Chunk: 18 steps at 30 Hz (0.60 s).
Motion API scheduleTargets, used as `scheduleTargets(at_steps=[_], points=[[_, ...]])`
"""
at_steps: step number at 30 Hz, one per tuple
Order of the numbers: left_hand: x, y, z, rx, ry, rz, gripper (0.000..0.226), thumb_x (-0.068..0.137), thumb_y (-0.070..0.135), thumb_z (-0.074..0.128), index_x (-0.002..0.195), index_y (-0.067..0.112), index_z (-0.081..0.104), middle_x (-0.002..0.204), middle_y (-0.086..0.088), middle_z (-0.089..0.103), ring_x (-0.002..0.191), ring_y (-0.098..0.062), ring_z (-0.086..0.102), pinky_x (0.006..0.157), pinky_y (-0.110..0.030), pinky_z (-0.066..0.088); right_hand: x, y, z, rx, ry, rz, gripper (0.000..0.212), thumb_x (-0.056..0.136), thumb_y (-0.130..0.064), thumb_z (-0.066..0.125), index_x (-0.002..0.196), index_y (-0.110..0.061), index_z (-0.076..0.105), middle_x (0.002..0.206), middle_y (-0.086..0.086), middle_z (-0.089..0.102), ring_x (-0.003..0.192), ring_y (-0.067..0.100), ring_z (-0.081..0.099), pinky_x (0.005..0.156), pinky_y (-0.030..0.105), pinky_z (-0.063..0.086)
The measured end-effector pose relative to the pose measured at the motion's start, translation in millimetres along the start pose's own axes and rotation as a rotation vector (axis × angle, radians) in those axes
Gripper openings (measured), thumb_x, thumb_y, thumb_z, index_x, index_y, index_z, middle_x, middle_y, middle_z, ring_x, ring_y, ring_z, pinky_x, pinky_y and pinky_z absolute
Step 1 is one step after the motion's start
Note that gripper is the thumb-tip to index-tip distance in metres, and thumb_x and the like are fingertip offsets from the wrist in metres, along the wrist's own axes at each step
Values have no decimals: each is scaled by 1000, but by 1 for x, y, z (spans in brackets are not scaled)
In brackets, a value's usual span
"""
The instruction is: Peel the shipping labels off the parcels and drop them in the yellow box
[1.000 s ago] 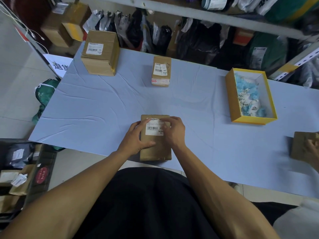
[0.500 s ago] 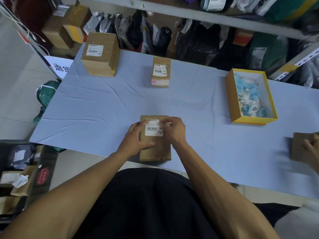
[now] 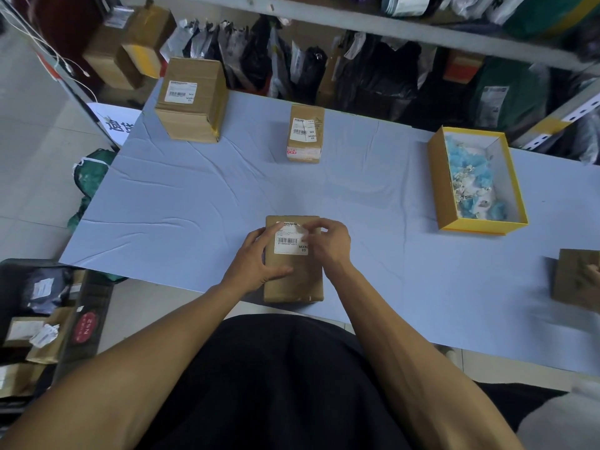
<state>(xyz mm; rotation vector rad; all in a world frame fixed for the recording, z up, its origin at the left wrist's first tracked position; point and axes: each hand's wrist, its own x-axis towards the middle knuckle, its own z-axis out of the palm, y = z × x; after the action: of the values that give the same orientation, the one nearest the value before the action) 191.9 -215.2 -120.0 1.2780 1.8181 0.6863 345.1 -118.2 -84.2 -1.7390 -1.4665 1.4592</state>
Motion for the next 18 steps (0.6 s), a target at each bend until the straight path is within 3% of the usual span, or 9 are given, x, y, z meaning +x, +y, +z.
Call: scheduleTargets(at_steps=[4, 6, 9, 12, 15, 18], points=[[0, -1, 1, 22, -2, -11, 95, 72, 45, 82, 147, 47, 25, 151, 1, 30, 134, -23, 38, 103, -39, 48, 2, 7, 0, -11, -10, -5, 40, 72, -6, 74, 107, -25, 68, 110, -6, 65, 94, 16, 66, 79, 30, 57], [0, -2, 1, 16, -4, -12, 95, 72, 45, 82, 147, 49, 25, 151, 2, 29, 134, -22, 38, 103, -38, 47, 3, 8, 3, -50, 5, -30, 30, 71, -13, 76, 97, -27, 69, 107, -5, 67, 93, 15, 65, 77, 28, 55], [1, -2, 1, 13, -1, -5, 94, 72, 45, 82, 146, 51, 25, 150, 3, 30, 133, -19, 38, 101, -33, 44, 2, 6, 8, -43, 66, -34, 8, 76, -18, 74, 79, -22, 69, 88, -6, 69, 82, 13, 64, 63, 20, 47], [0, -1, 0, 3, -1, -6, 93, 72, 44, 83, 145, 52, 26, 149, 4, 31, 133, -18, 38, 99, -29, 42, 3, 7, 9, -38, 77, -30, 9, 80, -20, 73, 72, -20, 68, 79, -6, 68, 76, 13, 63, 59, 19, 43], [0, -1, -1, -19, -6, -4, 93, 71, 44, 83, 144, 53, 27, 149, 4, 31, 134, -17, 37, 102, -29, 41, 5, 10, 9, -40, 69, -80, 10, 79, -20, 71, 71, -21, 66, 94, -1, 67, 89, 14, 63, 76, 28, 51], [0, 0, -2, -26, -15, -5, 93, 71, 44, 83, 146, 49, 28, 149, 3, 31, 133, -18, 38, 98, -26, 40, 4, 10, 6, -61, 39, -126, 9, 83, -18, 70, 77, -13, 66, 119, -7, 58, 110, 8, 54, 88, 26, 41]])
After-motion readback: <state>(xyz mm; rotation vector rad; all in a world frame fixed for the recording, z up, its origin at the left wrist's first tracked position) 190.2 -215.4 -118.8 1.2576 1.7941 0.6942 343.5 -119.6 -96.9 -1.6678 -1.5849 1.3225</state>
